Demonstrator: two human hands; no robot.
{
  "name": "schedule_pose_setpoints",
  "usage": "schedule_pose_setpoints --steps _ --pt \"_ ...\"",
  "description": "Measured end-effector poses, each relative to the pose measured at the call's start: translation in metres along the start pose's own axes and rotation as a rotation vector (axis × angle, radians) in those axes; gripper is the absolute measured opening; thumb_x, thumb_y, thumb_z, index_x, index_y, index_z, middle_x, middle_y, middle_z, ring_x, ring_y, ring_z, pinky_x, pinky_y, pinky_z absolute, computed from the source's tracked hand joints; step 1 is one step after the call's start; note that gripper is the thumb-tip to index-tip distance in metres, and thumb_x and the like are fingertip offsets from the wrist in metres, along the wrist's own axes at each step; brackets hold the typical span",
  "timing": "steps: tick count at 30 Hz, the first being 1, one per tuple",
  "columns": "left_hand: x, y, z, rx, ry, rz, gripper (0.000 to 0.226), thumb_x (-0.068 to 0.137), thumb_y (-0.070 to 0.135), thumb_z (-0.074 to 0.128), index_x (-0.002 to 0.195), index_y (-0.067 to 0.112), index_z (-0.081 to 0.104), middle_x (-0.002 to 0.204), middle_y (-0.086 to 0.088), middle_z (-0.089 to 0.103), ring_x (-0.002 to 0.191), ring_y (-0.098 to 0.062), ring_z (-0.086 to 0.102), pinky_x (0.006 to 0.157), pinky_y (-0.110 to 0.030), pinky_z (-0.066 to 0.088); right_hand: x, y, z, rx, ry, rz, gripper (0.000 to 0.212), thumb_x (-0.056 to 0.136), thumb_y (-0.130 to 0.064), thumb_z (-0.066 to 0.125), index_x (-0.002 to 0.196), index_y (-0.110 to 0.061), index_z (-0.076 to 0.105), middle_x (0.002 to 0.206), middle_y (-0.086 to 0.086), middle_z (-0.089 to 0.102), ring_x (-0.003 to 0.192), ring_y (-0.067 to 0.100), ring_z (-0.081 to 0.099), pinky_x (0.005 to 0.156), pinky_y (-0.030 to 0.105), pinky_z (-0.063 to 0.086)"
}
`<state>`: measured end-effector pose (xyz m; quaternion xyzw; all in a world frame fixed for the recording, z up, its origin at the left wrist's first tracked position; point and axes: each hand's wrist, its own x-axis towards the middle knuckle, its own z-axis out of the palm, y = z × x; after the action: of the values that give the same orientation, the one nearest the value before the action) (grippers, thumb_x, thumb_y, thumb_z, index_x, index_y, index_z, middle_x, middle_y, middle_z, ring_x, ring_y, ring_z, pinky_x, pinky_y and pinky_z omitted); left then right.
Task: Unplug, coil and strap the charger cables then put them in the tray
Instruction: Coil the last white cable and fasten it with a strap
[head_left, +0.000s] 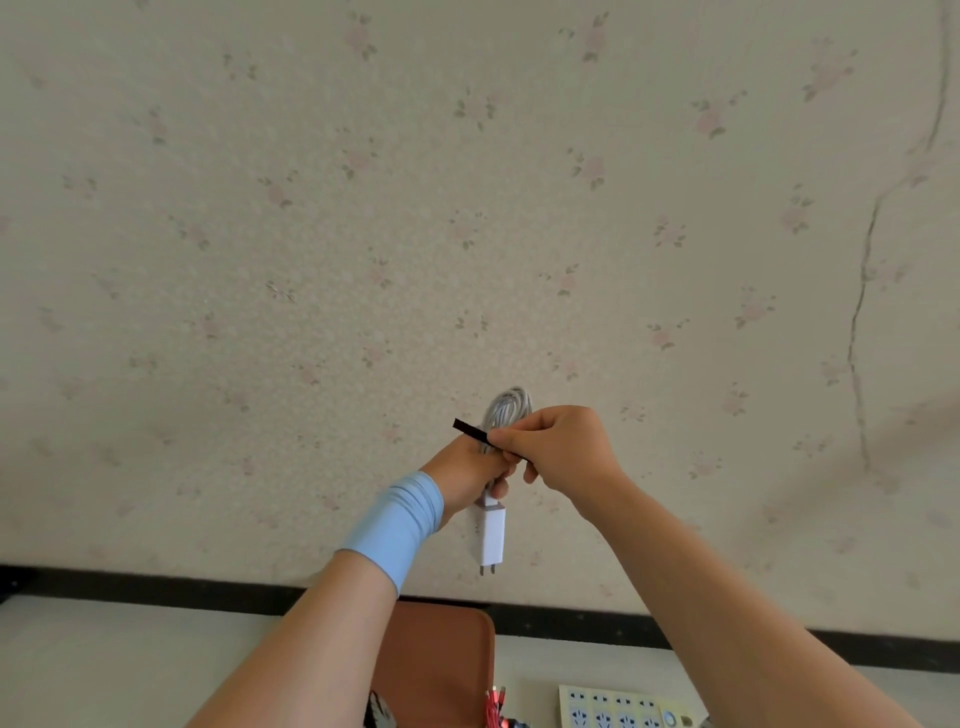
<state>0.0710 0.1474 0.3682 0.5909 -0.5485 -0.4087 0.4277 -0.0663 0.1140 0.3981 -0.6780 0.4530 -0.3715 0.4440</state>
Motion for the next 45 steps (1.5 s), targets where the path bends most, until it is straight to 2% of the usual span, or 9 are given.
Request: schedule_pose_setpoints --steps 7,14,20,24,28,31,35,41,45 --pt "-0.007 0.005 -0.006 -0.610 -0.083 -0.062 0.033 0.100 0.022 0.036 0.106 0.004 0.063 0.073 -0.008 0.057 0.061 -0.019 0.049 0.061 -0.032 0.039 0.001 0.001 0.005 0.032 0.035 0.019 0.020 0.077 -0.031 0.086 0.075 -0.013 0.077 0.064 0.001 0.073 0.041 0.008 0.050 0.044 0.020 0.041" --pt "-0.003 0.005 -0.008 -0.307 0.253 -0.090 0.042 0.103 0.031 0.029 0.085 0.009 0.059 0.062 -0.006 0.056 0.043 -0.015 0.040 0.054 -0.029 0.038 0.000 -0.004 -0.002 -0.017 -0.143 -0.025 0.012 0.086 -0.022 0.079 0.080 -0.012 0.077 0.066 -0.003 0.073 0.049 0.009 0.053 0.048 0.021 0.043" --pt "-0.004 0.003 -0.017 -0.389 0.195 -0.110 0.028 0.101 0.029 0.029 0.097 0.011 0.051 0.059 -0.007 0.051 0.038 -0.014 0.028 0.051 -0.029 0.026 0.008 0.005 -0.024 -0.136 -0.274 -0.001 0.011 0.093 -0.020 0.072 0.088 -0.014 0.080 0.068 -0.004 0.073 0.053 0.009 0.052 0.053 0.019 0.046" --pt "-0.008 0.004 -0.016 -0.425 0.115 -0.130 0.034 0.103 0.031 0.030 0.104 0.008 0.056 0.061 -0.008 0.054 0.036 -0.013 0.027 0.055 -0.031 0.027 0.016 0.014 -0.027 -0.253 -0.295 -0.067 0.016 0.090 -0.017 0.072 0.084 -0.028 0.082 0.089 0.006 0.077 0.079 0.023 0.065 0.086 0.038 0.057" --pt "-0.012 0.001 -0.019 -0.400 -0.028 -0.123 0.040 0.104 0.036 0.034 0.109 0.006 0.060 0.067 -0.011 0.058 0.036 -0.014 0.030 0.055 -0.033 0.027 0.022 0.021 -0.024 -0.373 -0.322 -0.139 0.028 0.089 -0.021 0.073 0.075 -0.044 0.078 0.090 -0.003 0.078 0.104 0.042 0.065 0.093 0.052 0.053" --pt "-0.015 0.005 -0.017 -0.331 -0.081 -0.105 0.040 0.103 0.035 0.037 0.109 0.004 0.061 0.074 -0.016 0.060 0.037 -0.016 0.032 0.054 -0.033 0.026 0.025 0.027 -0.023 -0.407 -0.303 -0.190 0.005 0.091 -0.030 0.075 0.090 -0.030 0.080 0.088 -0.005 0.077 0.087 0.034 0.068 0.086 0.047 0.056" --pt "-0.019 0.006 -0.018 -0.271 -0.095 -0.110 0.044 0.105 0.036 0.037 0.118 0.001 0.060 0.081 -0.020 0.067 0.040 -0.018 0.034 0.053 -0.032 0.031 0.026 0.027 -0.023 -0.562 -0.217 -0.398 0.019 0.088 -0.034 0.076 0.082 -0.031 0.059 0.092 -0.008 0.055 0.085 0.015 0.051 0.072 0.020 0.044" --pt "-0.020 0.004 -0.020 -0.008 -0.092 -0.079 0.041 0.104 0.036 0.039 0.109 0.003 0.063 0.086 -0.019 0.074 0.046 -0.022 0.039 0.051 -0.028 0.037 0.029 0.029 -0.027 -0.746 -0.429 -0.275 0.023 0.092 -0.002 0.058 0.084 -0.015 0.075 0.081 0.003 0.074 0.065 0.013 0.059 0.067 0.029 0.050" --pt "-0.018 0.004 -0.019 0.064 -0.060 -0.051 0.040 0.104 0.035 0.039 0.108 0.002 0.062 0.081 -0.018 0.074 0.043 -0.021 0.039 0.046 -0.025 0.035 0.027 0.027 -0.031 -0.457 -0.412 -0.167 0.037 0.094 -0.002 0.055 0.101 -0.027 0.081 0.095 -0.006 0.078 0.090 0.012 0.070 0.081 0.027 0.056"
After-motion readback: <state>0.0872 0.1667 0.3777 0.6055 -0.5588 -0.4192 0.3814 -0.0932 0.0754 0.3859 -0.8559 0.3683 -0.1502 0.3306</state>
